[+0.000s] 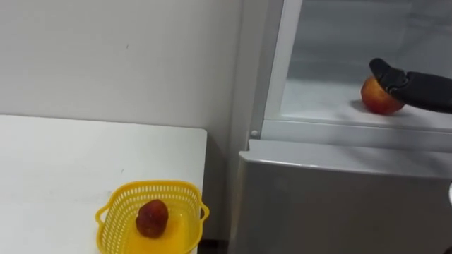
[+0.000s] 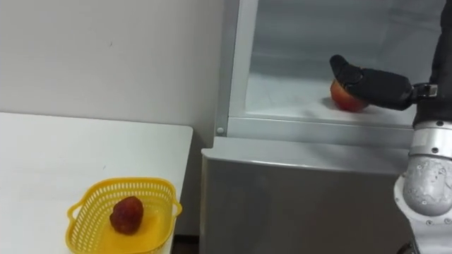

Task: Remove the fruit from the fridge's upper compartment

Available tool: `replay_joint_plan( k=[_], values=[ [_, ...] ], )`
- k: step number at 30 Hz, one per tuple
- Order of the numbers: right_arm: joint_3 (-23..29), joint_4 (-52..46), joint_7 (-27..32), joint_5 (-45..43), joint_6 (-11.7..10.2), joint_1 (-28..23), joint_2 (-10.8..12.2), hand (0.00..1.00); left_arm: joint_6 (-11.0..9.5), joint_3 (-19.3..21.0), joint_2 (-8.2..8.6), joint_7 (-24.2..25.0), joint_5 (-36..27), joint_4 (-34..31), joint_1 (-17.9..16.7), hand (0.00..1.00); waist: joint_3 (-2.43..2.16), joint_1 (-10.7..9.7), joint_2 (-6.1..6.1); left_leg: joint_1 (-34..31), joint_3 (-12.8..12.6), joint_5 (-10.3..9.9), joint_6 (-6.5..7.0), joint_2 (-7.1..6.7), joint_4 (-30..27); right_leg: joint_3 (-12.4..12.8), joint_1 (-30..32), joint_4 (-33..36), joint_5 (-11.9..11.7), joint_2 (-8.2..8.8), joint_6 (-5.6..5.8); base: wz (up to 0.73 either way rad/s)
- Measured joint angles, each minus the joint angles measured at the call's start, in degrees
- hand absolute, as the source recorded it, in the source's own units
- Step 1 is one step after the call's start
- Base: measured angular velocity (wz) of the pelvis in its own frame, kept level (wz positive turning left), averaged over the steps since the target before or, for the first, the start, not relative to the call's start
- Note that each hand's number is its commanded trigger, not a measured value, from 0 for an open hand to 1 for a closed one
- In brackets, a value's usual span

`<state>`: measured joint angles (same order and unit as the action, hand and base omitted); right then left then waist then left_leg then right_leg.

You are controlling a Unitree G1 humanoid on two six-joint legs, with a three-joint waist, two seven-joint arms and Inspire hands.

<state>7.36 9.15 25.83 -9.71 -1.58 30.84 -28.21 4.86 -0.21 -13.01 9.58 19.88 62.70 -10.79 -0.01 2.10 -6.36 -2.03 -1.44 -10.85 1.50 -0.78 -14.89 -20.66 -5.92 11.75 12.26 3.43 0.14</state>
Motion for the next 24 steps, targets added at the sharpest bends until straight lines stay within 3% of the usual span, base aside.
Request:
replay_joint_plan(
  k=[5,7,10,14,19,24],
  values=[
    [-0.64,2.28,-1.54,2.71,0.78,2.2,-1.04,0.0,0.05,0.16,-0.09,0.17,0.08,-0.88,-0.39,0.0,-0.05,0.12,-0.28,-0.65,0.3,0.0,0.0,0.0,-0.57,-0.02,0.18,0.01,-0.01,-0.08,-0.03,0.03],
    [-1.99,4.16,-1.65,2.9,0.84,3.5,-2.59,0.0,0.05,0.62,-0.15,0.08,0.14,-0.88,-0.48,0.0,-0.16,0.13,-0.66,-1.08,0.4,0.0,0.0,0.0,-0.81,0.0,0.45,-0.05,-0.03,-0.13,-0.07,0.0],
    [-4.04,7.81,-2.63,5.02,1.47,5.04,-4.55,0.0,0.05,1.21,-1.16,-0.17,0.04,-1.28,-1.06,0.0,-0.69,0.18,-1.91,-1.4,0.56,0.03,-0.03,-0.01,-0.8,-0.04,0.77,-0.04,-0.05,-0.21,-0.1,0.01],
    [-6.68,12.78,-4.43,6.52,2.12,6.94,-6.4,0.0,0.34,1.17,-1.99,-0.69,-0.04,-1.52,-1.38,0.0,-0.4,0.23,-2.75,-1.57,0.95,0.02,-0.03,-0.06,-0.92,-0.79,0.6,-0.02,-0.07,-0.17,-0.14,0.06],
    [-9.98,14.99,-9.13,8.85,2.93,7.46,-8.25,0.0,1.15,1.13,-2.04,-0.53,0.1,-2.65,-1.5,0.0,-0.18,1.19,-2.41,-2.26,1.36,0.03,-0.05,-0.07,-1.02,-1.38,1.08,0.0,-0.08,-0.11,-0.15,0.04],
    [-10.77,16.48,-12.49,8.12,2.98,7.93,-8.28,0.0,1.72,1.21,-2.03,-0.53,0.09,-2.79,-1.5,0.0,-0.12,1.57,-2.13,-2.33,1.56,0.06,-0.1,-0.07,-1.54,-2.13,1.11,-0.02,-0.08,-0.11,-0.14,0.06]
  ],
)
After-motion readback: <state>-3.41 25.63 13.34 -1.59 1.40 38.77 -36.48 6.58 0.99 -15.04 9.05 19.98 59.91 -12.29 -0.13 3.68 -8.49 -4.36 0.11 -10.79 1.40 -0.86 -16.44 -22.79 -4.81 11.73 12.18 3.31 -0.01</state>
